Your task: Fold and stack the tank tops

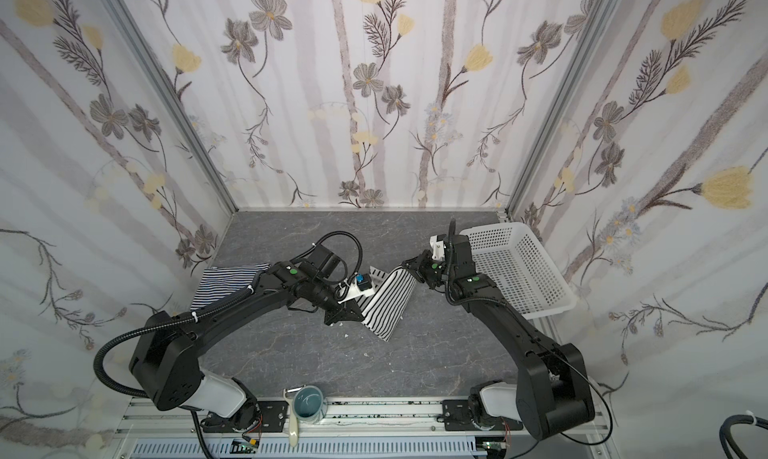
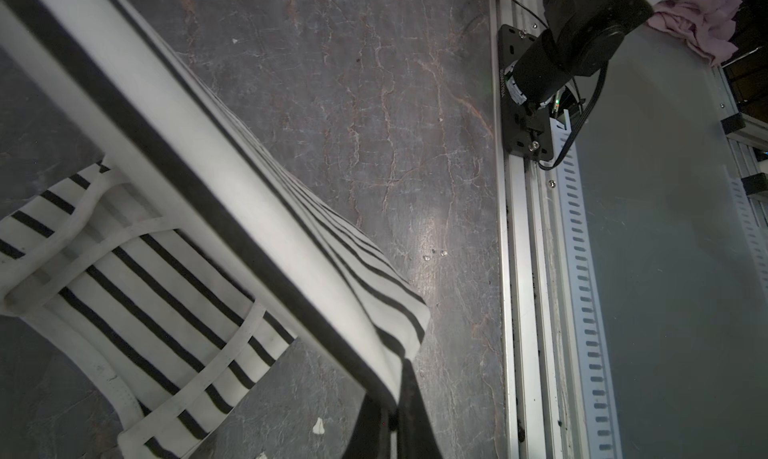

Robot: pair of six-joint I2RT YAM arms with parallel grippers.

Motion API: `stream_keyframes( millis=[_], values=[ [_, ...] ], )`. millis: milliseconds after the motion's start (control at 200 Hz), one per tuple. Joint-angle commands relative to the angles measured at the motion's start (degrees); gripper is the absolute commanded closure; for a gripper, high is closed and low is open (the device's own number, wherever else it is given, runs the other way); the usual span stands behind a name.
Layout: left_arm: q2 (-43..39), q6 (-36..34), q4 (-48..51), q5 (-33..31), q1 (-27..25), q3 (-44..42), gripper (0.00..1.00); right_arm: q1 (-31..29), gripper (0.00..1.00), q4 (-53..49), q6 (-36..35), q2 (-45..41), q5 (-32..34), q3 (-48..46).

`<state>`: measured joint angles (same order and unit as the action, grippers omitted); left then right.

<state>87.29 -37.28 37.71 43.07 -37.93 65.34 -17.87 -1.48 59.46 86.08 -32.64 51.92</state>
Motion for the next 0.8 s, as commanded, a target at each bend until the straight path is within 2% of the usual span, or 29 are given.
stream_keyframes(
  millis=[0,250,400,550,610,635,665,724,759,794],
  values=[
    [1.31,-4.91,2.15,1.76,3.77,0.28,1.00,-0.84,1.00,3.91,-0.79,6.53,-0.01,6.11],
    [7.59,-10.49,2.23,0.99,13.65,1.32,1.00,-2.67,1.00,3.73,-1.98,27.01,-2.35,21.89],
    [15.59,-11.85,2.19,0.97,19.08,4.51,1.00,-3.92,1.00,3.52,-2.26,38.47,-3.55,31.48],
    [21.29,-12.72,2.19,0.82,22.14,6.91,1.00,-4.11,0.92,4.13,-1.55,46.13,-4.18,37.76],
    [23.40,-12.56,2.19,0.55,22.86,7.98,0.98,-4.16,0.78,4.89,-1.37,47.41,-4.19,38.88],
    [24.47,-12.15,2.19,0.42,23.13,8.39,0.97,-4.15,0.64,5.00,-1.37,47.60,-4.18,39.08],
    [25.59,-11.66,2.19,-0.15,23.32,8.40,0.94,-4.19,0.51,5.14,-1.43,47.52,-4.01,39.14],
    [27.47,-10.37,2.06,-1.16,23.91,11.29,0.81,-4.10,0.27,5.36,-2.31,46.73,-3.48,39.06],
    [28.28,-9.27,2.01,-1.26,24.40,12.09,0.79,-4.24,0.21,5.26,-3.07,45.89,-3.10,38.92],
    [28.64,-8.43,1.82,-1.22,25.03,12.79,0.78,-4.33,0.20,4.96,-4.04,44.95,-2.83,38.59]
  ],
)
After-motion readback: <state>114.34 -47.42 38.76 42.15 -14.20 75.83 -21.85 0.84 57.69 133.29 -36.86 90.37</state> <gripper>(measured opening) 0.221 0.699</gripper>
